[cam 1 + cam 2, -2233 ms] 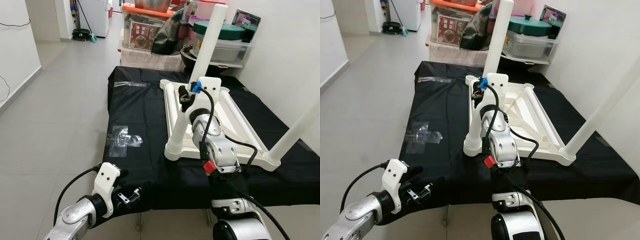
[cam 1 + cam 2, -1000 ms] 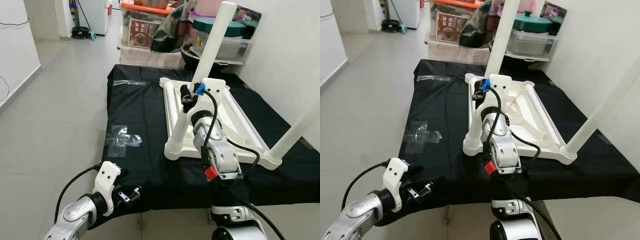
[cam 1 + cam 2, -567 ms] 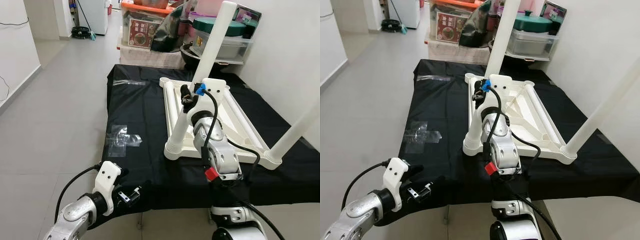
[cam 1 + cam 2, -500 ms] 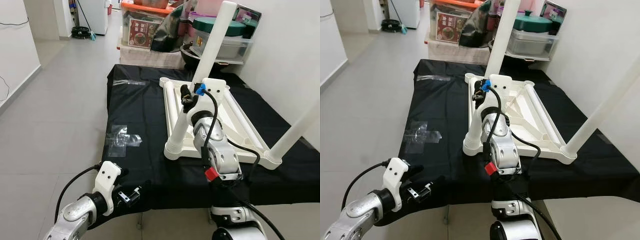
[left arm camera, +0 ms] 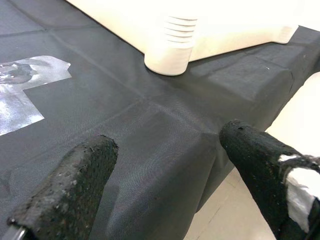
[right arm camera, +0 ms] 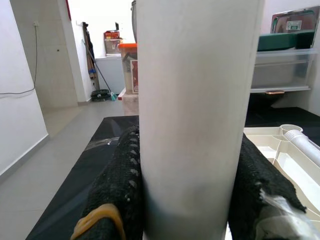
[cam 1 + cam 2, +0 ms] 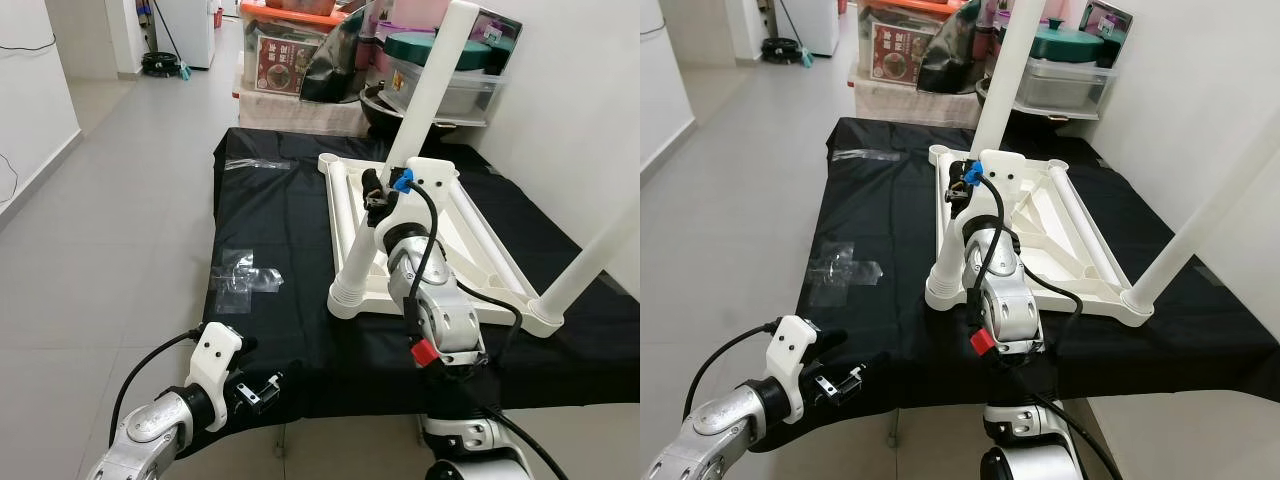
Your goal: Building children table
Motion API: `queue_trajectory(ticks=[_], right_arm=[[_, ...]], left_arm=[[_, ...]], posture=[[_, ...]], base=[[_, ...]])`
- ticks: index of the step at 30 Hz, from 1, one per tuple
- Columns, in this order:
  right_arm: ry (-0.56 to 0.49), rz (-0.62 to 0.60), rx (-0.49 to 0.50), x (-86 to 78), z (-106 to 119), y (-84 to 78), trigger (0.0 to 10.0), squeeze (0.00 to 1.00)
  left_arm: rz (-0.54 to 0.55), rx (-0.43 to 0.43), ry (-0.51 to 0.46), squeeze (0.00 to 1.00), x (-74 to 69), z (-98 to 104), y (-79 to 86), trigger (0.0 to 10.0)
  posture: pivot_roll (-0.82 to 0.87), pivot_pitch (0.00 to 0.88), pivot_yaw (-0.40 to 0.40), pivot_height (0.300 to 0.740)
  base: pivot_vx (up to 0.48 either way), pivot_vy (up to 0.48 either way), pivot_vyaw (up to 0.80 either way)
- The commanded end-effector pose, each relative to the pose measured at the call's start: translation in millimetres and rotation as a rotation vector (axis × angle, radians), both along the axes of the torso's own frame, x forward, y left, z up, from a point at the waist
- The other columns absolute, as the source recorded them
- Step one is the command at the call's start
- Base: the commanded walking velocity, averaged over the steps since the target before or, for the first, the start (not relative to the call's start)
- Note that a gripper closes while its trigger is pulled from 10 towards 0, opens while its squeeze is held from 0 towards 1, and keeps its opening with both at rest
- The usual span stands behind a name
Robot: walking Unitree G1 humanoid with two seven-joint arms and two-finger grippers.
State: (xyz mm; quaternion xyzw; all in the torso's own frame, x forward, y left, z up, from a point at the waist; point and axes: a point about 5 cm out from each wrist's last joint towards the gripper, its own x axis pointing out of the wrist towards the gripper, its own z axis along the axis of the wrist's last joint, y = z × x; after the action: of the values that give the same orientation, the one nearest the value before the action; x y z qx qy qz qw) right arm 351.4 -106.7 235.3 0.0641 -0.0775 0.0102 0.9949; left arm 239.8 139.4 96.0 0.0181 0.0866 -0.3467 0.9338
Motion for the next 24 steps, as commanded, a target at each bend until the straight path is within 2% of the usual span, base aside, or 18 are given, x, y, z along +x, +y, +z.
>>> queue_trajectory(ticks=[1,24], right_arm=[[0.113,-0.013,-0.015,0.3,-25.4,-1.8,10.0,0.00],[0.109,0.001,-0.037,0.4,-25.0,-0.4,10.0,0.00]], left_arm=[[-0.013,0.015,0.009,0.00,0.2,-3.6,-1.8,10.0],[-0.012,0.015,0.010,0.00,-0.1,-4.5,-2.7,10.0]], posture=[[0.03,0.000,-0.126,0.740],[0.03,0.000,-0.132,0.740]], base=[[0.000,0.000,0.00],[0.000,0.000,0.00]])
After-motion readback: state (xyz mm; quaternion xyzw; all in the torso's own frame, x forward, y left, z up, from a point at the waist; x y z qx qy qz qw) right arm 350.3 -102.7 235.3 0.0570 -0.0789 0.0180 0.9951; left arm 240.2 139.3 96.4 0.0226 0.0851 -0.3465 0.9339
